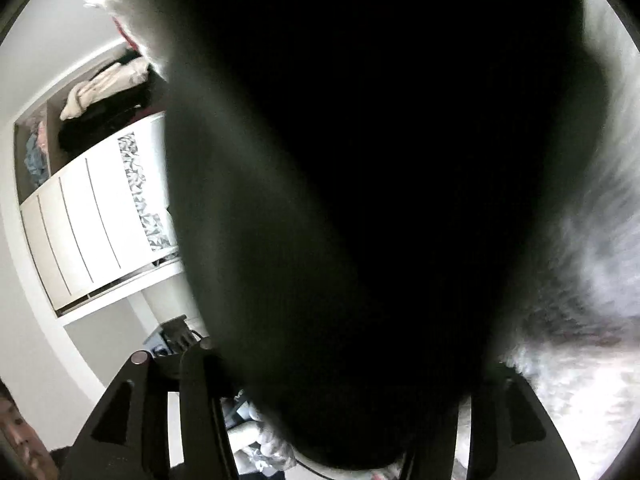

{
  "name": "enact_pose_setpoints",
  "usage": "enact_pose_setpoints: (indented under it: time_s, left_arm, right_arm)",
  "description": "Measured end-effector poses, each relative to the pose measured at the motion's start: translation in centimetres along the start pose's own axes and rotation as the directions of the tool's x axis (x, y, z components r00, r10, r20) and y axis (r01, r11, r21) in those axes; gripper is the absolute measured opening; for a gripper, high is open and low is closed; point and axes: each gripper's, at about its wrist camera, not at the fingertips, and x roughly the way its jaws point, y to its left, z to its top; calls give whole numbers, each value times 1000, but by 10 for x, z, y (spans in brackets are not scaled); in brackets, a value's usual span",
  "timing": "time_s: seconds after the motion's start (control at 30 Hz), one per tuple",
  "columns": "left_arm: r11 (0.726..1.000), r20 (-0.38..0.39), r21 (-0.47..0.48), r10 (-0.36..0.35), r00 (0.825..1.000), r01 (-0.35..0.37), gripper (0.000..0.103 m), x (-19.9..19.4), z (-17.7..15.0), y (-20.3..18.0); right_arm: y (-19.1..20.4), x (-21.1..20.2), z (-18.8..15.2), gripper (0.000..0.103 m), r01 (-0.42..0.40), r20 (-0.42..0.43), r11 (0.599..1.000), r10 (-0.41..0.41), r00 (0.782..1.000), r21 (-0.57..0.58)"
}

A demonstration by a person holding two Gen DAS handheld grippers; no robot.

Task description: Fold large clothes

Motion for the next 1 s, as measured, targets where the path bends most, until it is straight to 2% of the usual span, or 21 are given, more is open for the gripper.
enact_pose_setpoints:
  time_s: [0.1,0.13,0.17,0.27,0.4,0.43,0.5,0.53,0.57,0.6,0.63,0.67,0.7,0.73,0.77,0.83,0.87,0.93,0.97,1.0]
  left_arm:
    - [1000,-7,4,-15,1000,15,4,5,1,1]
    - [1000,-11,5,-19,1000,19,4,6,1,0]
    - [1000,-17,5,-28,999,28,4,10,1,2]
    - [998,-29,-12,-67,997,67,4,18,4,8]
    - [991,-19,-58,-122,992,121,4,28,4,17]
    - [989,-20,-76,-132,991,131,4,29,4,19]
    - [989,-22,-86,-125,992,123,4,22,4,19]
    - [989,-25,-98,-112,993,109,4,14,2,21]
    - [989,-24,-117,-96,995,92,4,4,0,24]
    - [984,0,-175,-38,999,37,4,-8,-5,29]
    - [982,13,-191,6,1000,-4,4,-22,-13,35]
    - [975,29,-205,91,995,-83,4,-36,-24,44]
    - [958,38,-233,179,983,-166,4,-46,-37,56]
    - [931,27,-262,270,962,-254,4,-51,-52,70]
    - [907,0,-286,323,946,-309,4,-49,-64,83]
    - [854,-121,-354,363,924,-382,4,-31,-96,118]
    - [843,-156,-372,355,922,-388,4,-23,-108,130]
    - [832,-193,-400,334,923,-385,4,-11,-129,151]
    - [833,-194,-404,325,926,-377,4,-8,-136,155]
    - [833,-200,-392,336,920,-389,4,-7,-141,159]
  right_arm:
    - [0,14,6,56,-63,78,997,60,995,37]
    - [3,16,5,52,-64,116,998,60,991,30]
    - [9,19,3,35,-32,141,999,31,990,12]
    - [34,26,-11,25,47,214,997,-34,976,-57]
    - [73,34,-39,22,157,259,970,-106,960,-186]
    - [85,40,-48,21,199,262,950,-133,956,-241]
    - [111,53,-64,21,310,285,882,-213,935,-356]
    - [121,58,-70,21,348,305,856,-239,922,-382]
    - [126,59,-72,21,363,320,849,-246,915,-384]
    - [129,60,-74,21,377,333,842,-253,908,-385]
    - [133,61,-77,21,395,349,830,-262,900,-395]
    - [135,64,-80,21,404,355,823,-267,896,-400]
    - [137,66,-84,21,417,364,814,-275,890,-405]
    - [139,69,-89,21,436,378,797,-284,881,-418]
    - [142,73,-94,21,453,391,783,-293,873,-426]
    - [150,82,-105,21,504,429,737,-317,846,-451]
    - [155,87,-110,21,522,443,717,-323,836,-463]
    - [165,100,-121,21,570,475,651,-345,810,-500]
    - [172,110,-129,21,601,496,602,-356,792,-526]
    - [177,118,-135,21,625,512,562,-369,776,-542]
